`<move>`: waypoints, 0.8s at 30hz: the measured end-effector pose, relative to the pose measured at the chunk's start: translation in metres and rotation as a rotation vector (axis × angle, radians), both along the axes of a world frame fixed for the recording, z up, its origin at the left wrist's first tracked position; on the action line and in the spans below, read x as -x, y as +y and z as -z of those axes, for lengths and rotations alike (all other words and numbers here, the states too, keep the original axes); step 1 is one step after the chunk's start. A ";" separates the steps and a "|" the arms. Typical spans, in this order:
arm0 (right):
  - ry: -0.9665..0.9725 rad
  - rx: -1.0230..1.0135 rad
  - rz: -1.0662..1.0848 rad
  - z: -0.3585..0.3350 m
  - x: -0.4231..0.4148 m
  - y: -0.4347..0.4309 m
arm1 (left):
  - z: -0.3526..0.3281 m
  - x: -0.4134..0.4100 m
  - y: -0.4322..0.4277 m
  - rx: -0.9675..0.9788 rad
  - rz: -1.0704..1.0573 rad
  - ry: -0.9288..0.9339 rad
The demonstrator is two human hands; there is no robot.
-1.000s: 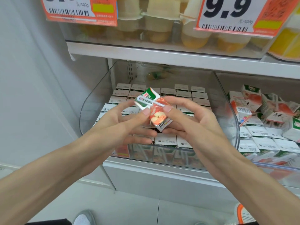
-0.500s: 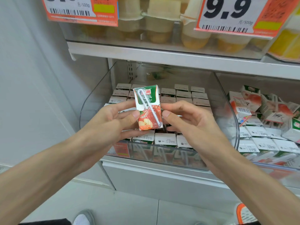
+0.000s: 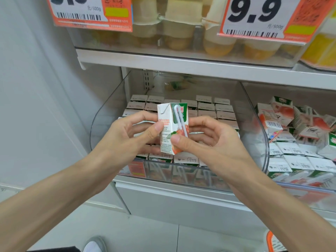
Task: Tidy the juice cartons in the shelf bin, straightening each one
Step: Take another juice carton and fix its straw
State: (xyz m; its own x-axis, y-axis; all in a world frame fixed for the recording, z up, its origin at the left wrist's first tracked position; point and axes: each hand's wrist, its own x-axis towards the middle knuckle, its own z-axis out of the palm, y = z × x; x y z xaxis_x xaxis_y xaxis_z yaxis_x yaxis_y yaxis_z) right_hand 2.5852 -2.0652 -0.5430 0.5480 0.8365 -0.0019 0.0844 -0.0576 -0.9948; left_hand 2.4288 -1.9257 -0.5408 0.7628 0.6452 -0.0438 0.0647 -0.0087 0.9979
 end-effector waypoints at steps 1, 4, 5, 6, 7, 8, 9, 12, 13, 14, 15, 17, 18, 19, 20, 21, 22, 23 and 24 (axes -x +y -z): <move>0.004 -0.001 0.004 0.000 0.001 0.000 | 0.001 0.000 0.000 -0.008 0.007 -0.001; -0.002 -0.026 0.005 -0.001 0.002 0.000 | 0.000 -0.001 0.000 -0.014 0.021 -0.019; 0.001 -0.040 -0.002 -0.002 0.002 -0.001 | -0.001 -0.001 0.000 -0.007 0.041 -0.022; 0.010 -0.054 -0.016 -0.002 0.001 -0.001 | -0.002 -0.002 0.000 0.000 0.080 -0.019; 0.017 -0.063 -0.036 -0.003 0.001 -0.002 | -0.003 -0.002 0.000 0.004 0.131 -0.007; 0.014 -0.065 -0.058 -0.005 0.001 -0.003 | -0.004 -0.002 -0.001 0.010 0.175 0.008; 0.002 -0.057 -0.076 -0.006 0.001 -0.003 | -0.004 -0.002 -0.002 0.022 0.201 0.018; -0.091 -0.005 -0.068 -0.005 0.001 -0.002 | -0.006 -0.003 -0.006 0.072 0.180 0.006; -0.119 0.006 -0.053 -0.004 0.001 -0.001 | -0.006 -0.003 -0.007 0.080 0.154 0.003; -0.129 0.002 -0.053 -0.002 0.001 -0.001 | -0.007 -0.003 -0.007 0.084 0.127 0.003; -0.117 -0.010 -0.061 -0.001 0.001 0.000 | -0.007 -0.003 -0.007 0.090 0.103 0.004; -0.063 -0.031 -0.059 -0.001 0.001 0.000 | -0.008 -0.002 -0.005 0.109 0.074 -0.003; -0.041 -0.037 -0.049 -0.001 0.001 -0.001 | -0.008 -0.001 -0.005 0.121 0.065 -0.007; -0.023 -0.042 -0.039 -0.001 0.000 -0.001 | -0.007 -0.002 -0.005 0.132 0.056 -0.011; -0.011 -0.049 -0.026 -0.001 0.001 -0.001 | -0.006 -0.002 -0.005 0.139 0.043 -0.013; 0.003 -0.056 -0.006 -0.002 0.001 -0.002 | -0.006 -0.002 -0.005 0.142 0.030 -0.014; 0.010 -0.064 0.015 -0.001 0.002 -0.002 | -0.005 -0.002 -0.006 0.144 0.021 -0.012; 0.014 -0.071 0.033 -0.001 0.002 -0.002 | -0.004 -0.002 -0.006 0.146 0.017 -0.008; 0.011 -0.080 0.042 0.000 0.002 -0.002 | -0.003 -0.002 -0.006 0.149 0.016 -0.004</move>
